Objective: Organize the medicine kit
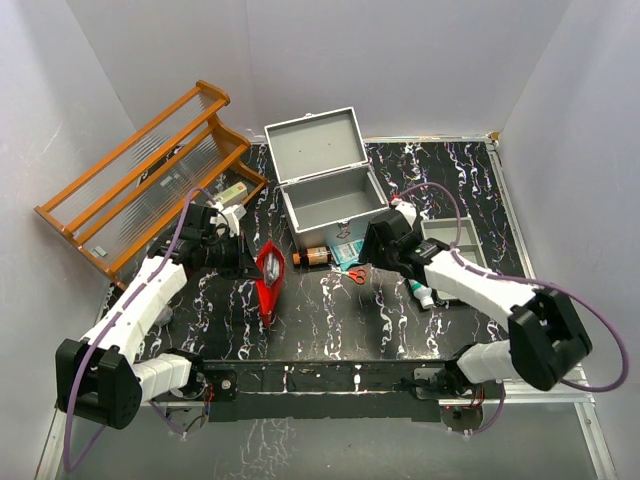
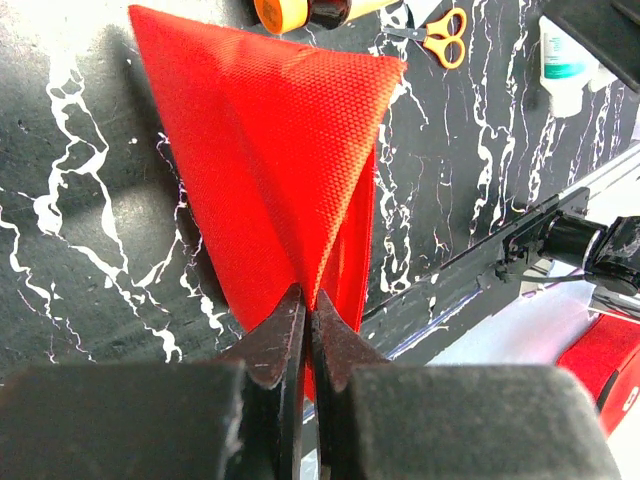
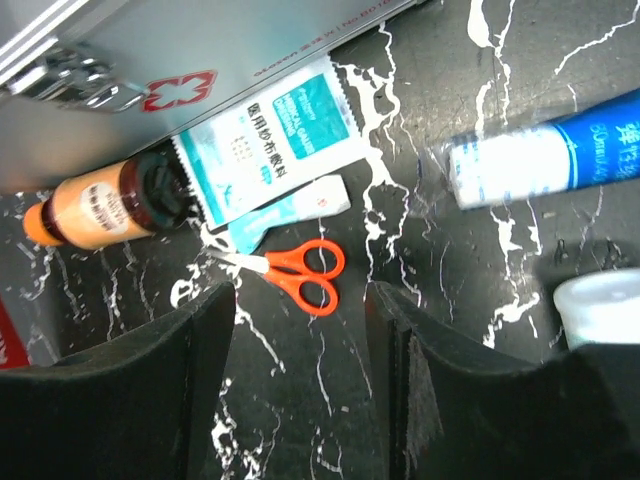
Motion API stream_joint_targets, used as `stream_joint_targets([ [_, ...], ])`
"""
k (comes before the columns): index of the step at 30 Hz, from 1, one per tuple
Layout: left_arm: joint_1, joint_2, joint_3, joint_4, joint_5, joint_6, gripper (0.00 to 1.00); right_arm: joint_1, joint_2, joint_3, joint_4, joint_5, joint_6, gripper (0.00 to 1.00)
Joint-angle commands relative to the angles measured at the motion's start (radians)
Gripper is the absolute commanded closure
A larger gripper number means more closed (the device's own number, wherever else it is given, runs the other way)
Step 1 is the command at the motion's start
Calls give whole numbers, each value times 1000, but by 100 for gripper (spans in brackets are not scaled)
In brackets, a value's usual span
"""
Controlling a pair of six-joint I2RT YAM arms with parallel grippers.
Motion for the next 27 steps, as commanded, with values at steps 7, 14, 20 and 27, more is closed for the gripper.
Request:
stream_joint_targets([
  [7,-2,-8,-25,50,20,-17,100,-33,229,130,167,11,11,53],
  [14,-3,1,-30,58,27,-6,100,-45,354,197,186,27,-16,54],
  [20,-3,12,-34,69,42,-4,100,-66,412,257,94,79,25,49],
  [27,-3,22,-24,73,41,-3,100,-81,506,337,-49,97,45,51],
])
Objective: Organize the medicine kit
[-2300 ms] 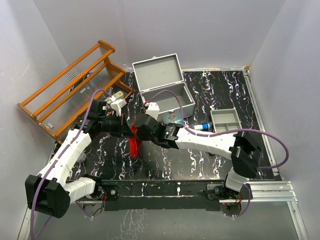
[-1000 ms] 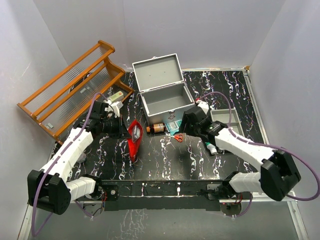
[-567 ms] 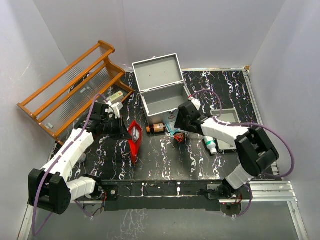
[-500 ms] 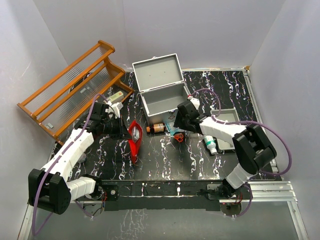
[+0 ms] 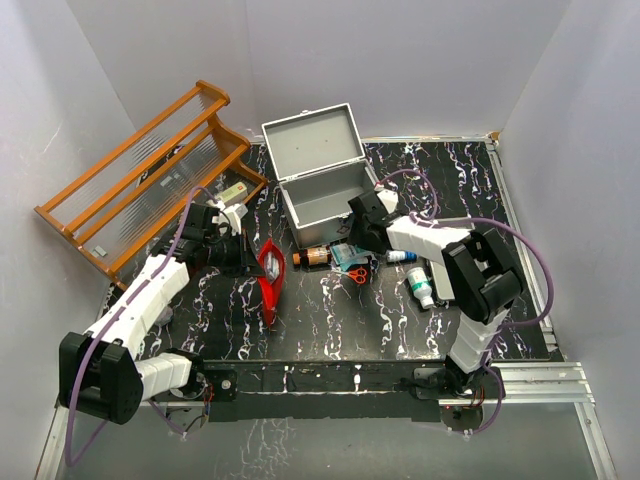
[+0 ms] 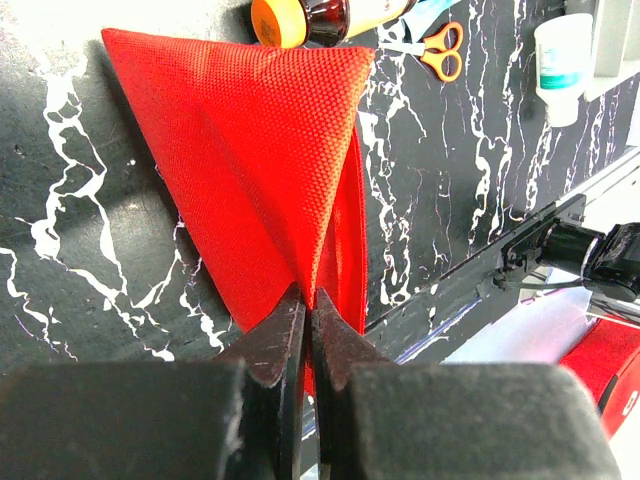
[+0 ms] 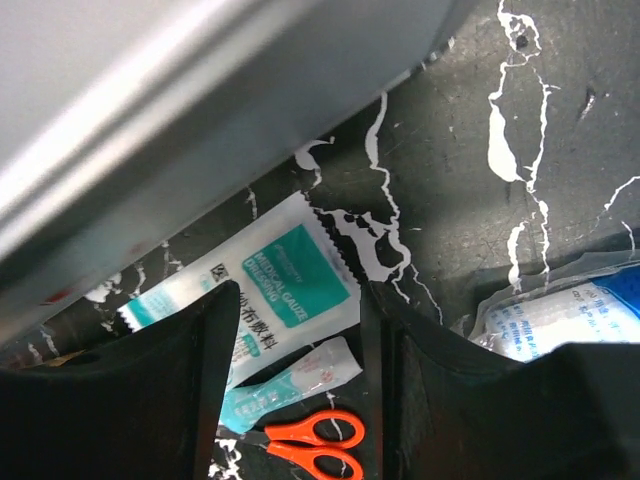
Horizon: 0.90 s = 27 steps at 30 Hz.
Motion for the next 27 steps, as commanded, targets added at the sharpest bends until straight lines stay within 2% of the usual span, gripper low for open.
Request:
stream_joint_targets([
  [1,-3,-1,3,8,28,7,100,-9,31,53,-76,40,6,52],
  [11,-2,10,15,8,26,7,100,-16,20,27,-61,32,-66,65],
  [23,-2,1,20,3,18,9,100,-18,-47,-67,-75,13,-80,98],
  [27,-3,0,24,1,16,10,100,-18,-112,-116,-79,-8,-79,100],
])
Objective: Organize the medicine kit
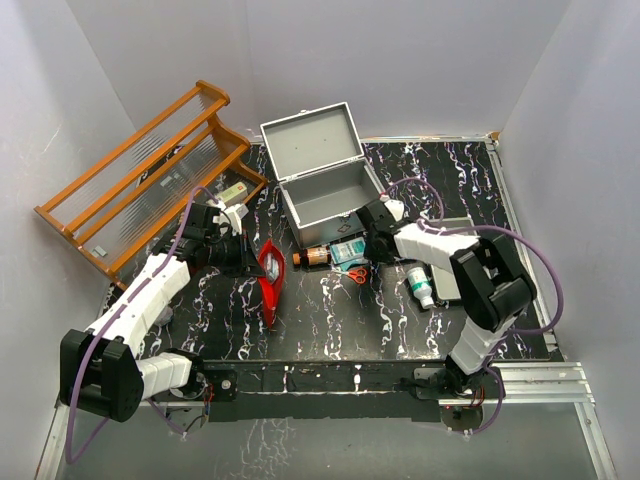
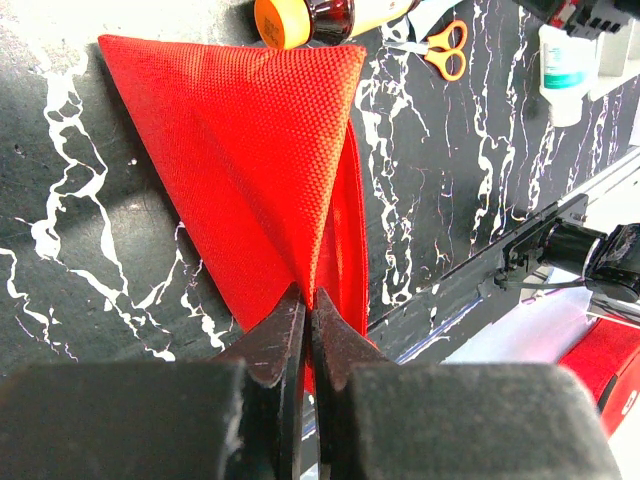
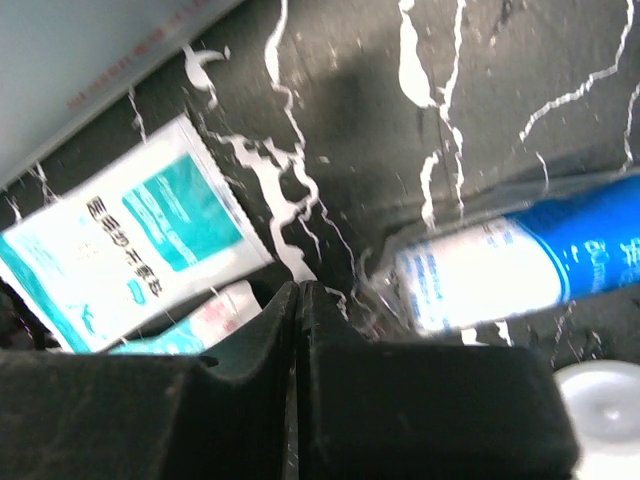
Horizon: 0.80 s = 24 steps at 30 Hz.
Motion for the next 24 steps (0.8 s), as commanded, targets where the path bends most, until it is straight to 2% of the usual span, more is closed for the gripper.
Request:
stream_joint_targets([
  [1,-2,-17,26,-4,16,10,100,-4,-88,-52,-25,-20,-7,100],
  [6,-2,-22,29,-9,11,10,100,-5,-161,-72,-18,-59,2,100],
  [7,-2,-24,29,-7,10,8,100,-6,-168,-66,-13,-58,19,98],
  [10,-3,-28,30,-3,10,0,100,-18,-165,-32,1,-50,125,83],
  [13,-3,-37,30,-1,10,-5,100,-22,-151,-16,15,13,257,77],
  [18,-4,-56,30,-7,10,-4,100,-25,-88,16,82,-21,339,62],
  [24,-3,-51,32,-5,12,-2,100,-25,-8,47,88,-46,448,59],
])
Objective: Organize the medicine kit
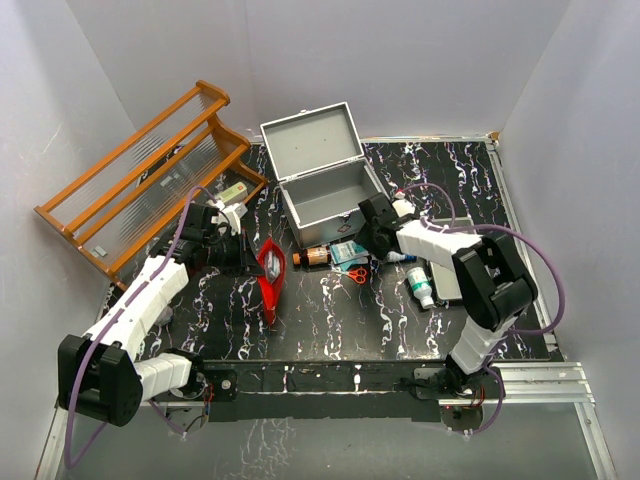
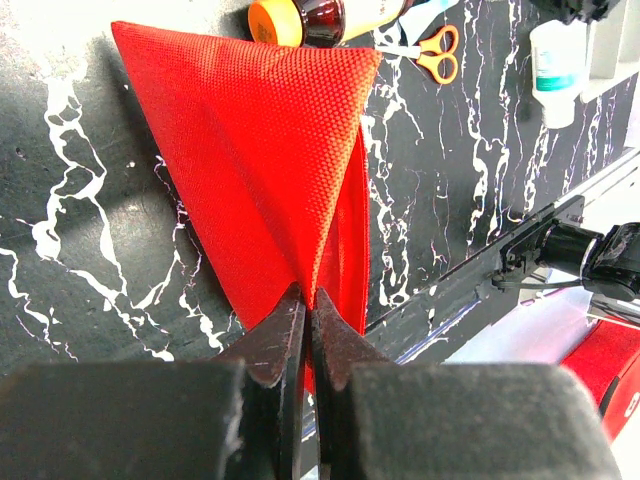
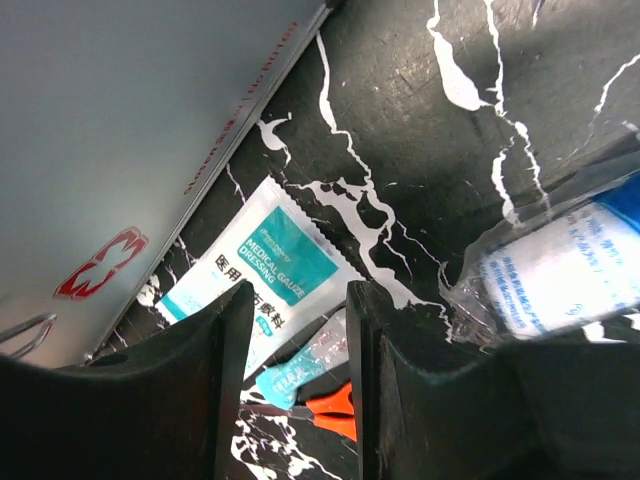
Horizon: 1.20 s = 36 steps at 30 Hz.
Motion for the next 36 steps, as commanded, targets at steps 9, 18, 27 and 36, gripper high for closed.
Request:
stream_joint_targets([
  [9,-3,-23,33,-2,13,4,100,-3,137,69,-12,20,175,63],
  [18,-3,-21,34,-5,9,8,100,-3,142,62,65,-2,115,100],
  [27,-2,-22,38,-9,5,8,100,-3,49,11,134,-96,113,100],
  [36,-2,-25,41,-18,-1,13,100,-3,-5,-42,266,-203,120,93],
])
